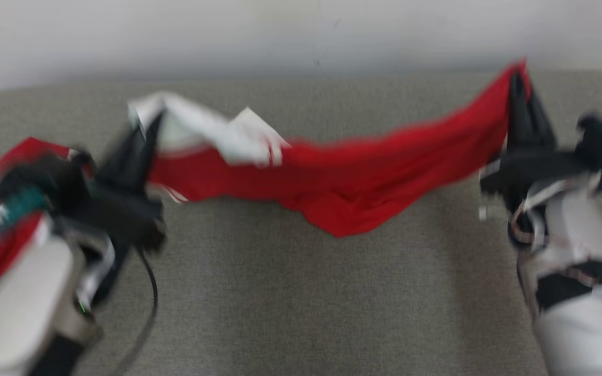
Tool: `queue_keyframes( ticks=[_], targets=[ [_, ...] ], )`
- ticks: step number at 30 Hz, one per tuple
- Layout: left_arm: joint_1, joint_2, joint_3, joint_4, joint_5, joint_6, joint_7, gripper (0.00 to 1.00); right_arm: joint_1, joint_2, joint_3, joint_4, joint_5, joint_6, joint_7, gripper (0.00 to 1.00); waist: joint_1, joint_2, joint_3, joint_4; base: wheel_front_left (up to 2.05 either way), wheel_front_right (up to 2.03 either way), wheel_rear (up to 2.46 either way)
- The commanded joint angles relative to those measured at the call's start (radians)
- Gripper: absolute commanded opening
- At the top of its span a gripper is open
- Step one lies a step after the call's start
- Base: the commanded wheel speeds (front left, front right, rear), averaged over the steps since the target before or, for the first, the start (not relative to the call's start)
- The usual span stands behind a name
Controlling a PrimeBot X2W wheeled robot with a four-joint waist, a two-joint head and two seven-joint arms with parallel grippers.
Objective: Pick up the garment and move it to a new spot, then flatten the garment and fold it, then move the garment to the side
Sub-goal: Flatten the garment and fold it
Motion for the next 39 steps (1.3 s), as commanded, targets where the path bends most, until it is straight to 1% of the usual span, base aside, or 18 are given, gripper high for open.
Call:
queue_keyframes(
  ticks=[1, 3, 6, 7, 10, 13, 15, 18, 19, 20, 24, 28, 33, 39],
  targets=[
    [-0.049, 0.009, -0.001, 0.003, -0.026, 0.002, 0.013, 0.00, -0.045, 0.000, 0.007, 0.003, 0.008, -0.002, 0.007, 0.00, -0.0001, -0.0001, 0.098, -0.007, 0.00, 0.00, 0.00],
    [-0.190, 0.044, -0.013, 0.021, -0.060, 0.002, 0.041, 0.00, -0.157, -0.002, 0.010, 0.028, 0.014, -0.002, 0.030, 0.00, -0.0001, -0.0001, 0.159, -0.011, 0.00, 0.00, 0.00],
    [-0.398, 0.065, -0.010, 0.083, -0.123, 0.002, 0.069, 0.00, -0.335, -0.003, 0.021, 0.064, 0.017, -0.002, 0.060, 0.00, -0.0001, -0.0001, 0.243, -0.016, 0.00, 0.00, 0.00],
    [-0.464, 0.059, -0.001, 0.111, -0.146, 0.002, 0.072, 0.00, -0.395, 0.001, 0.022, 0.076, 0.020, -0.002, 0.065, 0.00, -0.0001, -0.0001, 0.266, -0.019, 0.00, 0.00, 0.00],
    [-0.655, 0.067, -0.013, 0.188, -0.164, 0.002, 0.092, 0.00, -0.560, 0.012, 0.009, 0.121, 0.035, -0.002, 0.096, 0.00, -0.0001, -0.0001, 0.334, -0.029, 0.00, 0.00, 0.00],
    [-0.823, 0.061, -0.023, 0.276, -0.180, 0.002, 0.089, 0.00, -0.714, 0.016, 0.005, 0.176, 0.040, -0.002, 0.124, 0.00, -0.0001, -0.0001, 0.384, -0.035, 0.00, 0.00, 0.00],
    [-0.929, 0.058, -0.024, 0.332, -0.183, 0.002, 0.080, 0.00, -0.804, 0.024, 0.006, 0.206, 0.036, -0.002, 0.133, 0.00, -0.0001, -0.0001, 0.411, -0.042, 0.00, 0.00, 0.00],
    [-1.066, 0.036, -0.023, 0.408, -0.193, 0.002, 0.058, 0.00, -0.925, 0.033, 0.000, 0.267, 0.028, -0.002, 0.142, 0.00, -0.0001, -0.0001, 0.441, -0.050, 0.00, 0.00, 0.00],
    [-1.142, 0.025, -0.037, 0.445, -0.186, 0.002, 0.045, 0.00, -0.999, 0.036, 0.004, 0.303, 0.015, -0.002, 0.139, 0.00, -0.0001, -0.0001, 0.456, -0.053, 0.00, 0.00, 0.00],
    [-1.185, 0.028, -0.046, 0.467, -0.179, 0.002, 0.039, 0.00, -1.033, 0.040, 0.001, 0.319, 0.013, -0.002, 0.134, 0.00, -0.0001, -0.0001, 0.463, -0.057, 0.00, 0.00, 0.00],
    [-1.299, 0.013, -0.068, 0.547, -0.192, 0.002, 0.008, 0.00, -1.145, 0.033, -0.006, 0.379, -0.009, -0.002, 0.126, 0.00, -0.0001, -0.0001, 0.482, -0.064, 0.00, 0.00, 0.00],
    [-1.376, 0.007, -0.106, 0.600, -0.191, 0.002, -0.021, 0.00, -1.219, 0.026, -0.011, 0.429, -0.027, -0.002, 0.116, 0.00, -0.0001, -0.0001, 0.495, -0.067, 0.00, 0.00, 0.00],
    [-1.431, 0.002, -0.131, 0.640, -0.203, 0.002, -0.046, 0.00, -1.257, 0.017, -0.006, 0.469, -0.038, -0.002, 0.099, 0.00, -0.0001, -0.0001, 0.504, -0.073, 0.00, 0.00, 0.00],
    [-1.454, -0.006, -0.175, 0.678, -0.251, 0.002, -0.055, 0.00, -1.264, 0.010, -0.009, 0.525, -0.033, -0.002, 0.072, 0.00, -0.0001, -0.0001, 0.514, -0.075, 0.00, 0.00, 0.00]
  ],
)
